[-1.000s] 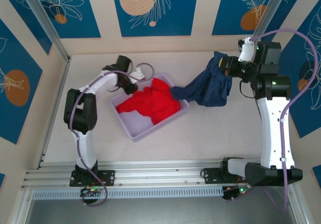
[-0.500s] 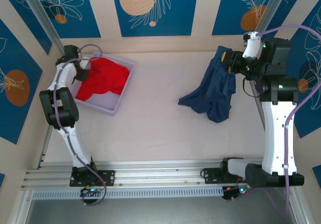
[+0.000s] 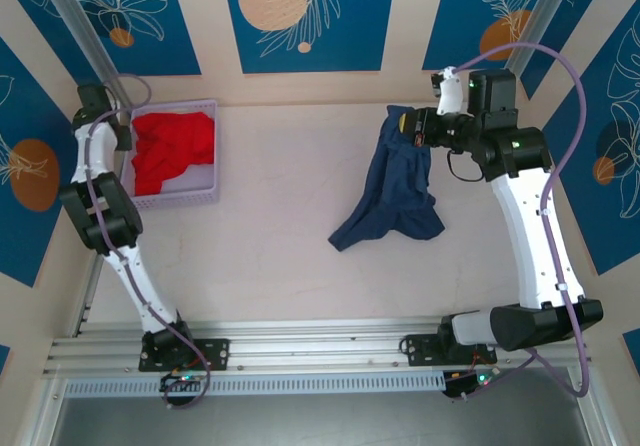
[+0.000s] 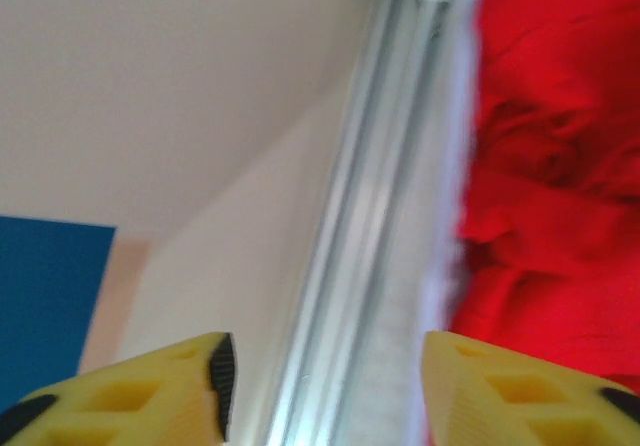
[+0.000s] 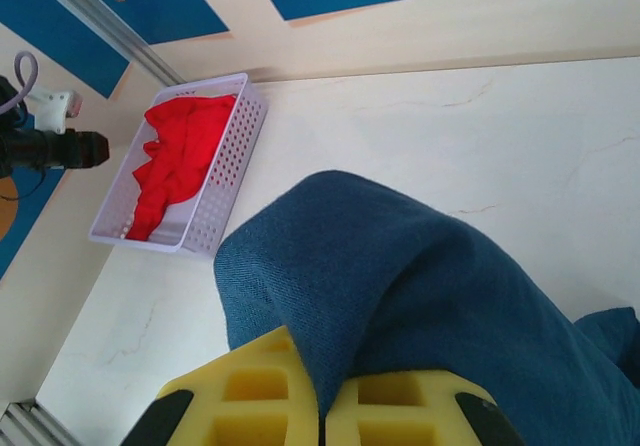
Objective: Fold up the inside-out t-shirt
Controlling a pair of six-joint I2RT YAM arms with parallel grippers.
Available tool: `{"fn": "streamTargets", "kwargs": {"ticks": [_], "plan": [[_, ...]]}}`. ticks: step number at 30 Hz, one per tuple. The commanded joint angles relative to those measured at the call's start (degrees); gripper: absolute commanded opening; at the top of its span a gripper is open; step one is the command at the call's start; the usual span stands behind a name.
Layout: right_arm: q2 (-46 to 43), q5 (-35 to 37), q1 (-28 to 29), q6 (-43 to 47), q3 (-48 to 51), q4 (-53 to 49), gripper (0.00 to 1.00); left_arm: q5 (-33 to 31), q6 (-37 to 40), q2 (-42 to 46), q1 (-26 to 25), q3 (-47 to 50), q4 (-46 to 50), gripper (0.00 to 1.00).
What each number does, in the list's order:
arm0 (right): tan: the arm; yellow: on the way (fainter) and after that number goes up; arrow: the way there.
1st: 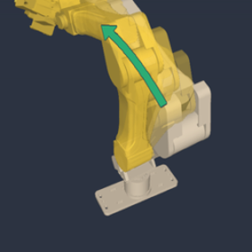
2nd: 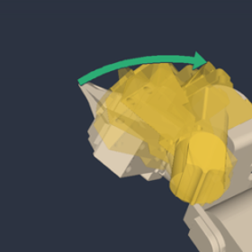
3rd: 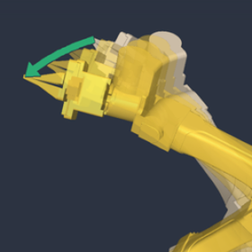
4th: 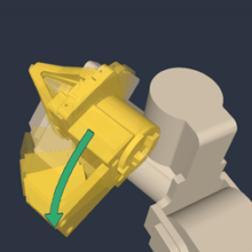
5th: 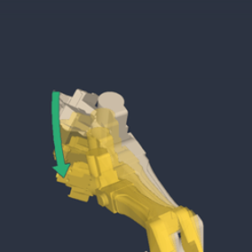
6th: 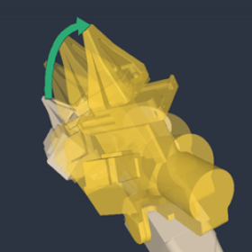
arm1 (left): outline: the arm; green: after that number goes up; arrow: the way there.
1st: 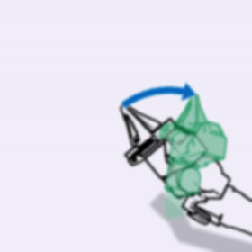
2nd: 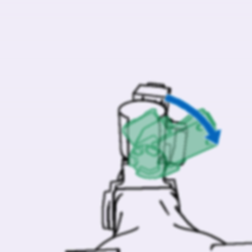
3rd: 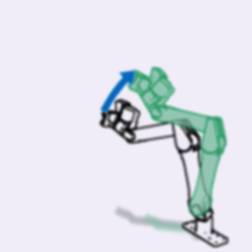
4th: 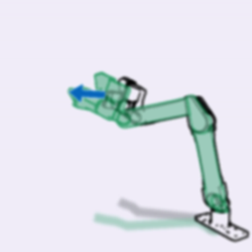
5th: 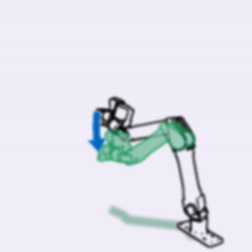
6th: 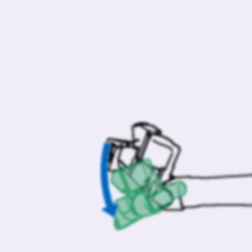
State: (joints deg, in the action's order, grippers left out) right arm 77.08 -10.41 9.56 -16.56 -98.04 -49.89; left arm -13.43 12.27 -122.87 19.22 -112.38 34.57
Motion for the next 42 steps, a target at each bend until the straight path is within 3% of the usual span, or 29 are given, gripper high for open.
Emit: {"fn": "streamTargets", "kwargs": {"ticks": [1, 3, 7, 10, 13, 17, 21, 30, 33, 36, 40, 42], "plan": [[-0.1, -0.1, 1.0, -1.7, 2.9, 3.9, 0.0, 4.8, -6.4, 11.5, -8.4, 6.9, -4.2, 0.6], [0.1, -0.7, 1.5, -2.6, 5.1, 5.8, 0.0, 4.1, -8.2, 15.8, -14.3, 11.9, -5.8, 0.63], [1.7, -0.5, 3.4, -3.3, 6.9, 8.7, 0.0, 11.2, -16.0, 20.2, -24.6, 21.5, -11.0, 0.63], [3.0, -0.9, 5.3, -3.3, 7.5, 9.7, 0.0, 13.7, -18.8, 18.1, -31.3, 24.1, -13.7, 0.62], [2.7, -1.5, 5.7, -3.6, 9.3, 10.5, 0.0, 13.2, -19.5, 11.4, -34.0, 20.6, -11.6, 0.62], [0.5, -1.5, 5.8, -3.7, 12.2, 11.7, 0.0, 6.7, -18.4, 3.3, -32.2, 15.0, -8.0, 0.61], [-0.8, -1.2, 6.0, -3.7, 13.8, 11.8, 0.0, 4.6, -17.0, -1.1, -28.6, 10.7, -4.6, 0.61], [-0.3, -1.3, 7.8, -5.6, 16.2, 13.4, 0.0, 1.5, -13.0, -3.4, -20.6, 8.2, -1.3, 0.62], [1.5, -1.0, 9.3, -5.4, 14.4, 13.3, 0.0, 6.5, -12.7, -2.8, -20.4, 6.1, 0.0, 0.62], [3.0, -0.1, 9.3, -3.6, 11.0, 11.0, 0.0, 16.8, -14.7, 2.9, -22.7, 10.7, -2.8, 0.63], [3.8, 6.0, 7.4, 0.8, 5.9, 4.8, 0.0, 31.5, -19.1, 17.7, -30.5, 31.3, -19.0, 0.66], [4.2, 6.7, 6.0, 2.1, 4.8, 3.2, 0.0, 34.8, -19.4, 23.5, -36.4, 42.3, -28.3, 0.67]]}}
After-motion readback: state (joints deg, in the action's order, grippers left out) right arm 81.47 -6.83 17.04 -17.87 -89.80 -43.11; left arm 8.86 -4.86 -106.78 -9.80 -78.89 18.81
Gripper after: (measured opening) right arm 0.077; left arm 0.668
